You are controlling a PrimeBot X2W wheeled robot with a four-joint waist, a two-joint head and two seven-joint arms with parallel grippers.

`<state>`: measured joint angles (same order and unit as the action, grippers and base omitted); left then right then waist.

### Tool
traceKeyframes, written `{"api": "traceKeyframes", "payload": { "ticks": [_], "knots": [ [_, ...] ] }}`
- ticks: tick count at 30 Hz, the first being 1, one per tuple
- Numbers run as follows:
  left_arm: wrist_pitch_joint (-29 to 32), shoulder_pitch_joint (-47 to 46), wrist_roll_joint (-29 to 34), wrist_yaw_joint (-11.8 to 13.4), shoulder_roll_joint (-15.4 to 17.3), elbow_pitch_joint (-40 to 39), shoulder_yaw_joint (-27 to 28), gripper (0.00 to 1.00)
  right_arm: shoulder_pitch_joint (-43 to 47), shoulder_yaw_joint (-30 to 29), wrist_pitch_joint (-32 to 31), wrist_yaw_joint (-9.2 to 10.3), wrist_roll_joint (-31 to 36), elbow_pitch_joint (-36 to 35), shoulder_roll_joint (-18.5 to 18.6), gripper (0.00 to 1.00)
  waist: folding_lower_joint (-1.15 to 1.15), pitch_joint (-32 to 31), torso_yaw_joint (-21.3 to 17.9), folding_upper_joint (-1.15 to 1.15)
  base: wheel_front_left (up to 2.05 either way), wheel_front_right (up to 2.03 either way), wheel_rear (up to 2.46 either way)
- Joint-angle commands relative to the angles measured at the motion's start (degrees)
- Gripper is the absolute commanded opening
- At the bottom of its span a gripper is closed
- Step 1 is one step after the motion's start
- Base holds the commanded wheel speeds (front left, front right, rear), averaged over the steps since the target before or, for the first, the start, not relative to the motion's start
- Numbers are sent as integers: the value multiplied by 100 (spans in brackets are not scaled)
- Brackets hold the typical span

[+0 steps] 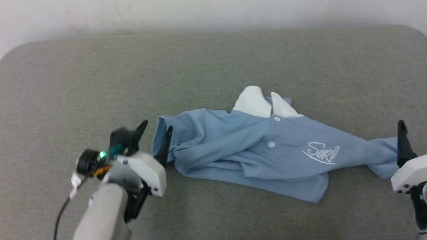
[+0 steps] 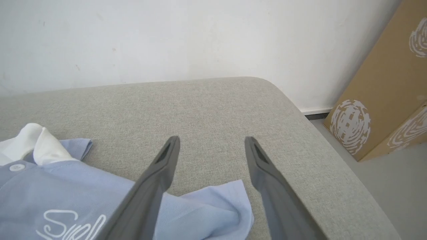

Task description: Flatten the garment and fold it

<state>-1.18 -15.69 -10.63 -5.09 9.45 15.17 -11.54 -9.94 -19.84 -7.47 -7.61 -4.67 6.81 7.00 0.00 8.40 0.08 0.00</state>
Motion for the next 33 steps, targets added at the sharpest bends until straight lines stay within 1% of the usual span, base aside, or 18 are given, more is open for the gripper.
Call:
{"api": "traceKeyframes", "payload": {
  "ticks": [1, 4, 7, 10, 14, 18, 19, 20, 21, 23, 25, 28, 33],
  "knots": [
    [339, -250, -20, -78, 132, 45, -63, 100, 102, 45, 37, 12, -66, -144, -74, 100, 0, 186, -300, 0, 0, 0, 0],
    [1249, -676, -70, -144, 393, 103, -165, 100, 216, 198, 28, 12, -104, -455, -195, 100, 0, 368, -532, 0, 0, 0, 0],
    [2090, -1008, -136, -183, 646, 192, -264, 100, 261, 231, 23, 12, -126, -624, -276, 100, 0, 568, -702, 0, 0, 0, 0],
    [2677, -1300, -204, -213, 903, 304, -418, 100, 272, 239, 24, 12, -112, -664, -329, 100, 0, 760, -817, 0, 0, 0, 0],
    [3411, -1613, -481, -232, 1154, 577, -613, 100, 194, 295, 91, 12, -78, -564, -365, 100, 0, 971, -930, 0, 0, 0, 0],
    [4008, -1721, -1072, -237, 1415, 728, -1039, 100, 86, 364, 200, 12, -72, -422, -387, 100, 0, 1099, -1031, 0, 0, 0, 0],
    [4117, -1719, -1164, -237, 1527, 737, -1150, 45, 65, 376, 226, 12, -70, -392, -392, 100, 0, 1123, -1047, 0, 0, 0, 0],
    [4192, -1699, -1265, -238, 1610, 729, -1230, 27, 53, 382, 250, 12, -67, -365, -395, 100, 0, 1139, -1054, 0, 0, 0, 0],
    [4210, -1675, -1375, -238, 1662, 716, -1243, 0, 45, 383, 272, 12, -66, -339, -398, 100, 0, 1152, -1054, 0, 0, 0, 0],
    [4153, -1611, -1511, -238, 1749, 674, -1224, 0, 40, 380, 308, 12, -57, -282, -402, 100, 0, 1157, -1034, 0, 0, 0, 0],
    [3892, -1563, -1548, -206, 1812, 606, -1112, 0, 50, 375, 329, 12, -23, -248, -404, 100, 0, 1116, -981, 0, 0, 0, 0],
    [3219, -1495, -1512, 32, 1848, 505, -841, 0, 79, 418, 334, 12, 31, -247, -404, 100, 0, 969, -859, 0, 0, 0, 0],
    [1903, -1340, -1502, 566, 1811, 434, -253, 0, 194, 538, 178, 12, 68, -323, -277, 100, 0, 683, -563, 0, 0, 0, 0]
  ]
}}
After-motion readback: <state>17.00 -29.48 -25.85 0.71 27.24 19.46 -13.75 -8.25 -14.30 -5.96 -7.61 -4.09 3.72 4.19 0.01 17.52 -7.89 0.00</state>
